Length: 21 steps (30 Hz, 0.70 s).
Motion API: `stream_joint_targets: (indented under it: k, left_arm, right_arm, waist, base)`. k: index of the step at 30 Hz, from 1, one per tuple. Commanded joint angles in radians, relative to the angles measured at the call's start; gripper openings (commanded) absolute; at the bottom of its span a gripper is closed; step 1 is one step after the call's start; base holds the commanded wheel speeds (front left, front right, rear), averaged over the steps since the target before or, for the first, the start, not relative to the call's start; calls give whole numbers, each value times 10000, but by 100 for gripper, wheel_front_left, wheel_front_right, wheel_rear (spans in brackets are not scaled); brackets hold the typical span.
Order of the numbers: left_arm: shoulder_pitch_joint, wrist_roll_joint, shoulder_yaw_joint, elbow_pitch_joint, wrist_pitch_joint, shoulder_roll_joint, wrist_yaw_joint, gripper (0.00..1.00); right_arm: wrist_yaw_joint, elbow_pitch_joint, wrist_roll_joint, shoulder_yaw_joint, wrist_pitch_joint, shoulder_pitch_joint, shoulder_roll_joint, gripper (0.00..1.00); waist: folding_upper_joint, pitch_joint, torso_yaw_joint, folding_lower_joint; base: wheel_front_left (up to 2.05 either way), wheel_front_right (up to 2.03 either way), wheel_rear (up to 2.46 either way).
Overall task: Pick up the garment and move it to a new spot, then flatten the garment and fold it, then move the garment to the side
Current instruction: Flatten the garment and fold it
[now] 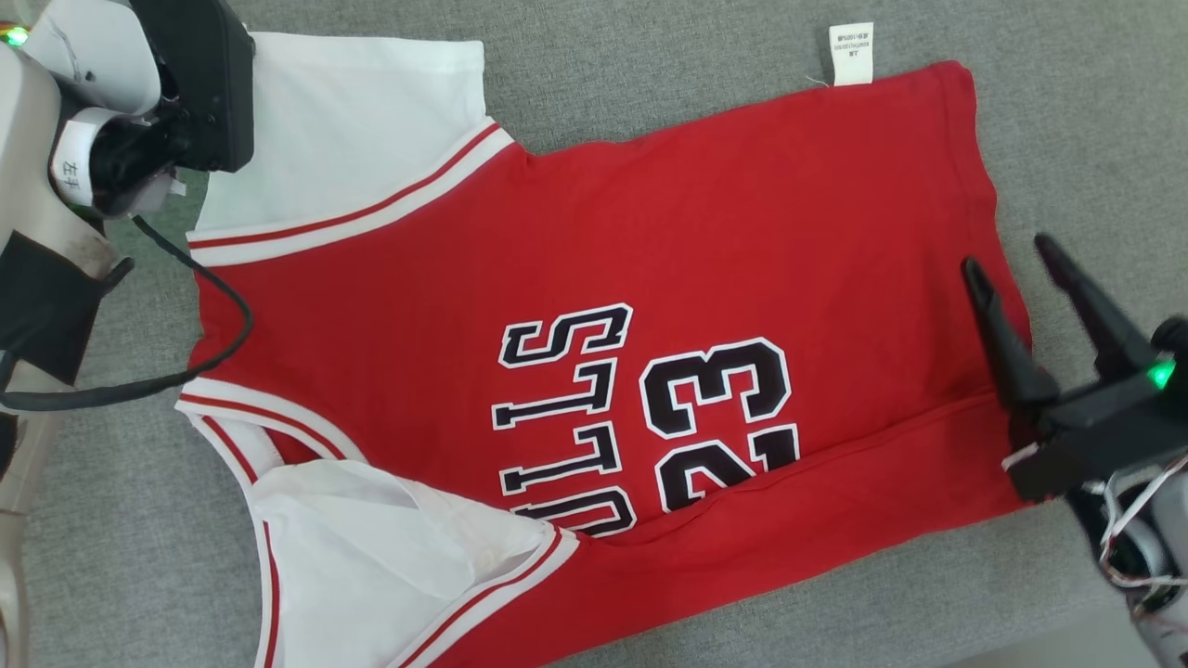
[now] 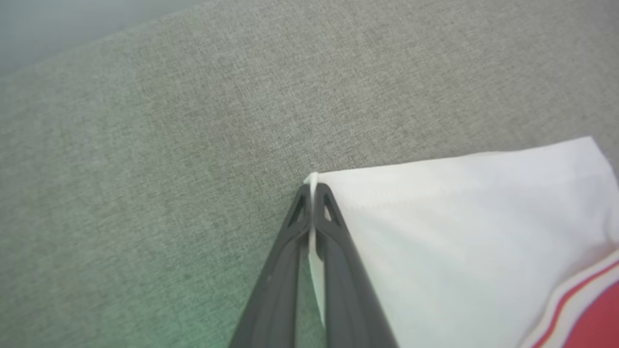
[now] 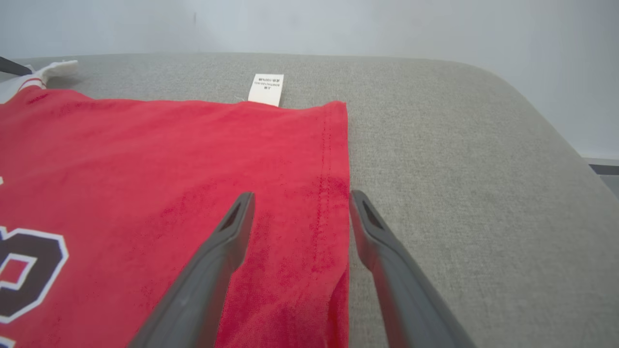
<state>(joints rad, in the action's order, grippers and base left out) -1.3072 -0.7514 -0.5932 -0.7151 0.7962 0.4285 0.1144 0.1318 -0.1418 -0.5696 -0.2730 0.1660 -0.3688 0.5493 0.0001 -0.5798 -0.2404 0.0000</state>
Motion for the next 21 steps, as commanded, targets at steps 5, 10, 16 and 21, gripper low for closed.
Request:
stream_joint_targets:
  k: [5, 10, 16, 21]
  left_arm:
    - [156, -139, -22, -53, -170, -91, -62, 0]
    - [149, -117, -69, 19, -286, -87, -48, 0]
    - [234, -114, -232, 252, -346, -31, 5, 0]
    - [248, -185, -308, 389, -353, -12, 54, 0]
  right_arm:
    - [-24, -39, 104, 292, -917, -917, 190, 100]
    - [-24, -671, 72, 107, -2912, -2381, 11, 100]
    - [-24, -2258, 368, -14, -5142, -4294, -443, 100]
    - [-24, -3061, 554, -89, -5774, -5088, -675, 100]
  waist:
    - [-1, 95, -21, 0]
    - [-1, 67, -31, 0]
    - [-1, 13, 81, 0]
    - [-1, -15, 213, 0]
  base:
    - [0, 0, 0]
    - [0, 0, 0]
    - [0, 0, 0]
    - [0, 0, 0]
